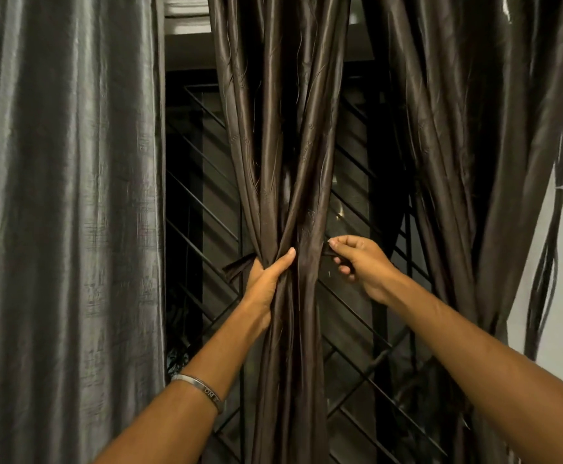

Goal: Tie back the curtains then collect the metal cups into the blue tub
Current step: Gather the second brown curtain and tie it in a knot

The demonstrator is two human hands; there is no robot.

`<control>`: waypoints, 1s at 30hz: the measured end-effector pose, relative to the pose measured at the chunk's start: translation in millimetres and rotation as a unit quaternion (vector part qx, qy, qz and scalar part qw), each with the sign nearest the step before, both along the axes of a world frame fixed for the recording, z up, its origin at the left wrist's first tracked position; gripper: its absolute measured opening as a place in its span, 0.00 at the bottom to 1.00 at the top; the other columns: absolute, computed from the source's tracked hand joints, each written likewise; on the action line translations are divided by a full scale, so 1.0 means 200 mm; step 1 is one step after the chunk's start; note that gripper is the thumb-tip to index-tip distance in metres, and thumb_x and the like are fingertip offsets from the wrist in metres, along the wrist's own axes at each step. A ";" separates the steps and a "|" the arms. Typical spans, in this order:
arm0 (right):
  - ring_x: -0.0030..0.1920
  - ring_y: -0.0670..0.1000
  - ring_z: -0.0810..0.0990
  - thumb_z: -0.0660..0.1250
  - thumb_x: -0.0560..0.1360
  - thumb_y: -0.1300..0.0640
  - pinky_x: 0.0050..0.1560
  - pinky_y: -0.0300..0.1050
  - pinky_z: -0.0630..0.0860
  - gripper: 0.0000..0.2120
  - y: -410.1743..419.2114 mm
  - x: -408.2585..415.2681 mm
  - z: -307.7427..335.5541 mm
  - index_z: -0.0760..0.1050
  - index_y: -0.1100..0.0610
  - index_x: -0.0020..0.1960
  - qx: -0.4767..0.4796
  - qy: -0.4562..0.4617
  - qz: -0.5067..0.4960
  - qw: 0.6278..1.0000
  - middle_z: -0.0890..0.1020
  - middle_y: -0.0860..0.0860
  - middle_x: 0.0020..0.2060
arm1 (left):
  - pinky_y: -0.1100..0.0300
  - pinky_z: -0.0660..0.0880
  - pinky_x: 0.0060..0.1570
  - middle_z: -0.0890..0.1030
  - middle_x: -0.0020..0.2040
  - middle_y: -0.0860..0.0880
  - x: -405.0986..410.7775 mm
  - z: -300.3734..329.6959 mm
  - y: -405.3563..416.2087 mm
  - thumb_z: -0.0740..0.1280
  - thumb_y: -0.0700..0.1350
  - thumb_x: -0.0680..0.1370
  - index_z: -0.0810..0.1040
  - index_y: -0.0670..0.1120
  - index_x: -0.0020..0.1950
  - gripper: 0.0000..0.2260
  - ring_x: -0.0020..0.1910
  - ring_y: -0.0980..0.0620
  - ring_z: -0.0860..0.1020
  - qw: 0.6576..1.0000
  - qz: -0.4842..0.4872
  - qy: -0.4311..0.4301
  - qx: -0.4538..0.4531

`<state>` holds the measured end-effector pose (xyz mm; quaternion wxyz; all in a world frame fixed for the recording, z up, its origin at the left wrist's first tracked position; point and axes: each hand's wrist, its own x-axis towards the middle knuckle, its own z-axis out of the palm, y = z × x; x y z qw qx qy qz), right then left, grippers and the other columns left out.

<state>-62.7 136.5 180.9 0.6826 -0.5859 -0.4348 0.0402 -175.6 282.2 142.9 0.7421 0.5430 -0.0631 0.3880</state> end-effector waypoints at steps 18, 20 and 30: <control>0.26 0.47 0.70 0.62 0.81 0.60 0.24 0.39 0.67 0.11 0.14 -0.37 0.05 0.81 0.56 0.60 -0.007 -0.209 0.076 0.975 0.76 0.53 0.29 | 0.60 0.76 0.47 0.79 0.51 0.52 0.07 0.00 -0.11 0.65 0.43 0.77 0.69 0.49 0.59 0.12 0.50 0.53 0.79 0.888 0.405 -0.061 0.209; 0.27 0.49 0.69 0.62 0.82 0.60 0.24 0.40 0.67 0.13 0.14 -0.36 0.08 0.79 0.54 0.63 -0.057 -0.230 0.060 0.970 0.73 0.56 0.29 | 0.68 0.71 0.45 0.77 0.56 0.55 0.07 0.00 -0.09 0.66 0.41 0.76 0.67 0.50 0.66 0.19 0.52 0.57 0.77 0.880 0.421 -0.044 0.215; 0.32 0.49 0.72 0.62 0.81 0.59 0.26 0.37 0.70 0.11 0.16 -0.30 0.10 0.82 0.53 0.57 -0.103 -0.187 0.021 0.977 0.77 0.57 0.36 | 0.64 0.71 0.54 0.78 0.51 0.53 0.03 0.00 0.05 0.62 0.44 0.82 0.74 0.50 0.57 0.05 0.52 0.60 0.77 0.931 0.318 -0.076 0.164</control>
